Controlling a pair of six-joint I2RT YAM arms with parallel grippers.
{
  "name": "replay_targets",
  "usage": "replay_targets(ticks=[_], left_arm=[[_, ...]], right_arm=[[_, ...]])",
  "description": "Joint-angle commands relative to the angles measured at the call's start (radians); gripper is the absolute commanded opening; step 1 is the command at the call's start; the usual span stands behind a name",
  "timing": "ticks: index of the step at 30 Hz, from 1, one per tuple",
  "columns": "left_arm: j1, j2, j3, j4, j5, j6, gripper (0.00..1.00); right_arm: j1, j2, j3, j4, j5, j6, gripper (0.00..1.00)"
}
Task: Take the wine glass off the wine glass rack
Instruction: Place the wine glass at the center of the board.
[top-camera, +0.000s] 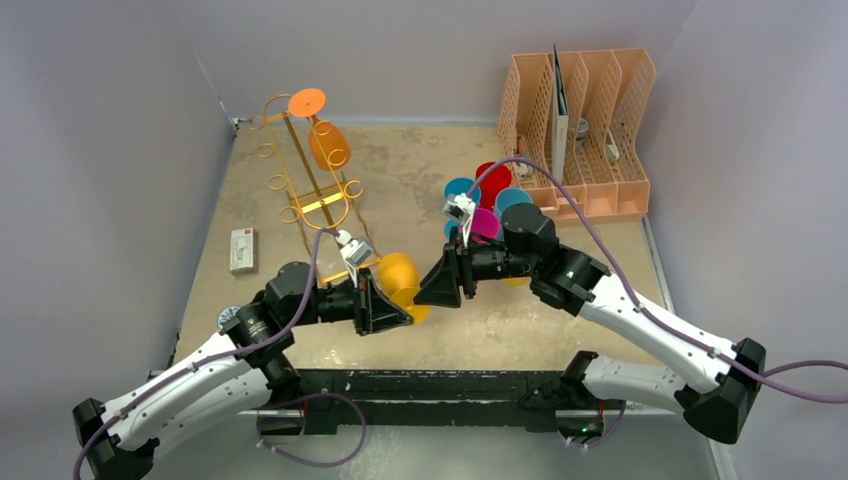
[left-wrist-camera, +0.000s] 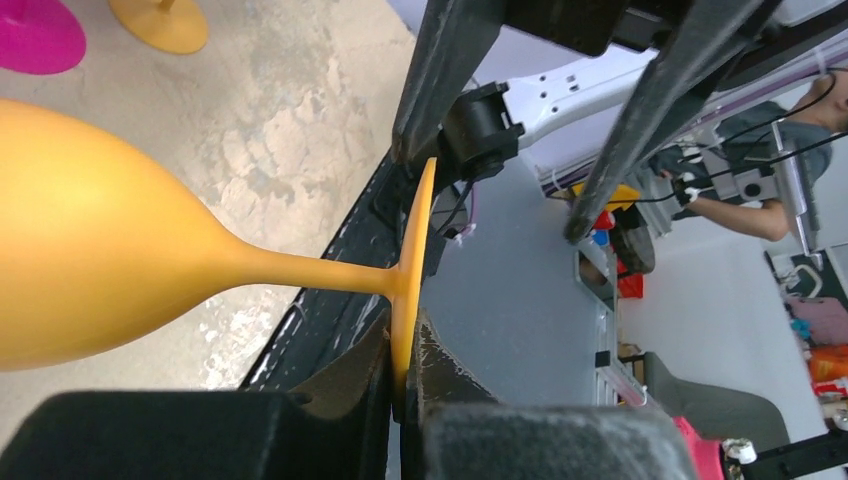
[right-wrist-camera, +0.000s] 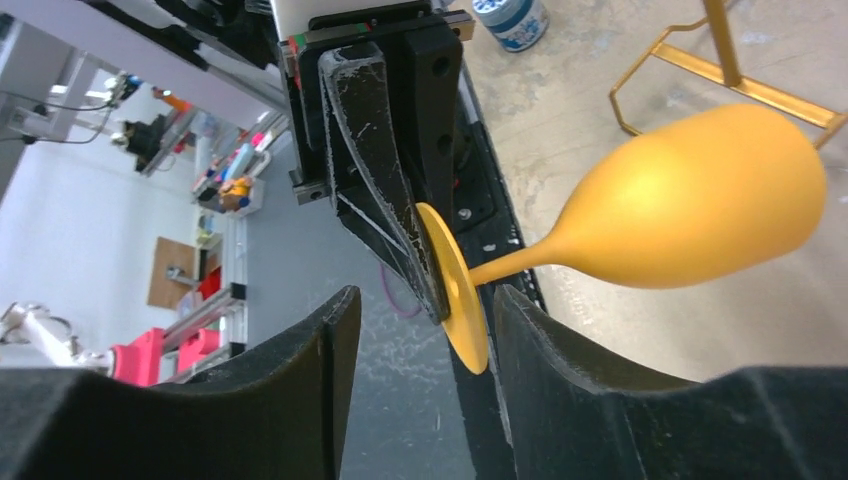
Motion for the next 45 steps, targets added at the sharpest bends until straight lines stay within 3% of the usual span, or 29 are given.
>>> replay_targets(ticks=[1, 7, 15, 18, 20, 25, 30, 34, 45], left_arm=[[-0.001, -0.001, 0.068, -0.074, 0.019, 0.108, 0.00], [-0.002, -0.048, 0.092, -0.164, 0.034, 0.220, 0.00], [-0.003, -0.027, 0.131, -0.236, 0.156, 0.446, 0.00], [-0.002, -0.038, 0.132, -0.242, 0.200, 0.557, 0.00], [-0.002, -0.061, 0.130, -0.250, 0.219, 0.643, 0.00], [-0.002, -0.129, 0.100, -0.247, 0.277, 0.862, 0.00], [-0.001, -0.104, 0.122, -0.294, 0.268, 1.003, 0.00], [0.000, -0.044, 0.134, -0.321, 0.278, 1.065, 0.00], [0.000, 0.005, 0.174, -0.344, 0.231, 1.169, 0.00]], right_arm=[[0.000, -0.054, 0.065, -0.093, 0.082, -0.089, 0.55], [0.001, -0.101, 0.107, -0.243, 0.315, -0.149, 0.59], [0.000, -0.143, 0.097, -0.292, 0.533, -0.123, 0.64], [-0.005, -0.118, 0.140, -0.359, 0.603, -0.112, 0.74], [-0.033, -0.078, 0.193, -0.404, 0.526, -0.121, 0.80], [-0.110, 0.020, 0.320, -0.440, 0.297, -0.104, 0.82], [-0.272, 0.073, 0.329, -0.341, 0.085, 0.006, 0.83], [-0.293, 0.127, 0.380, -0.295, -0.092, 0.018, 0.82], [-0.293, 0.292, 0.496, -0.413, -0.175, -0.024, 0.81]])
